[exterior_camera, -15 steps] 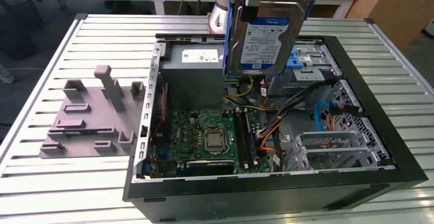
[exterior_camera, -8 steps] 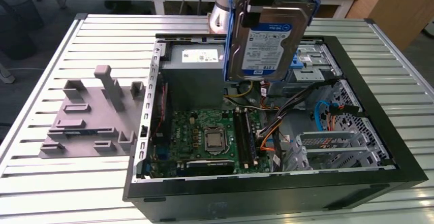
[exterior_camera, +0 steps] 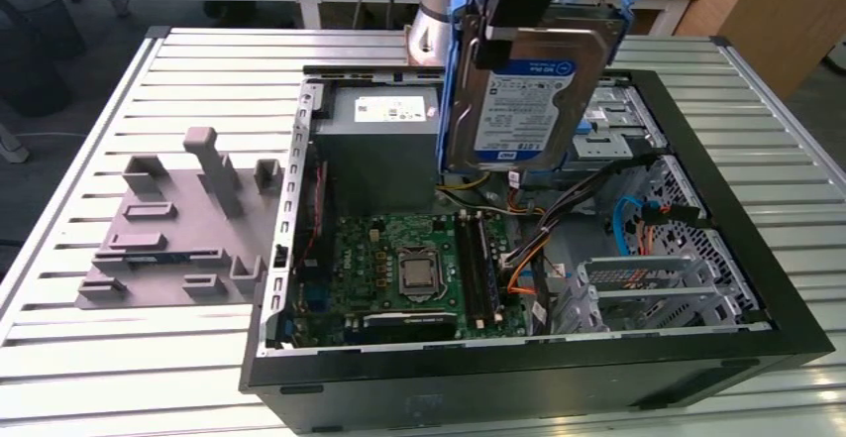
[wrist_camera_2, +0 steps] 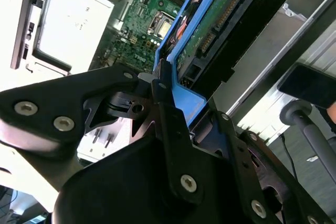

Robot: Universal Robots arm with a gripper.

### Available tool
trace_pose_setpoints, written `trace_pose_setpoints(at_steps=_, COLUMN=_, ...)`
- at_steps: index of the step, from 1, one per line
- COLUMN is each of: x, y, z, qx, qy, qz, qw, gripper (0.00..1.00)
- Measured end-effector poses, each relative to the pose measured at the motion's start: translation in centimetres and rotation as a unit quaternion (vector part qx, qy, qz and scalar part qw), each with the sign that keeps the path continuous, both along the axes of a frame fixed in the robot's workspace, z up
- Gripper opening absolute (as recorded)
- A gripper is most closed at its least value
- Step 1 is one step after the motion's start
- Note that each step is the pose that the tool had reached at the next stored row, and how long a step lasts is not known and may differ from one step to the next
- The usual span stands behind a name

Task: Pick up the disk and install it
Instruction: 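Insert the disk into the insertion slot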

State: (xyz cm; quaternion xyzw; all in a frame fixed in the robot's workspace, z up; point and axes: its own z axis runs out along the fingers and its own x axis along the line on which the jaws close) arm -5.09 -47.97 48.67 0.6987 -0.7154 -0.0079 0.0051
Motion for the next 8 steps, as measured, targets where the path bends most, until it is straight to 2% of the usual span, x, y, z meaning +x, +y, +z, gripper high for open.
trace_pose_setpoints(at_steps=4, x=0.0, y=-0.57, z=-0.01, qx=-0.0001, qy=0.0, qz=0.0, qw=1.0, gripper=0.36)
trace_pose_setpoints(at_steps=8, x=0.0, y=-0.92, z=-0.04, qx=0.0, qy=0.0, qz=0.0, qw=1.0, gripper=0.36)
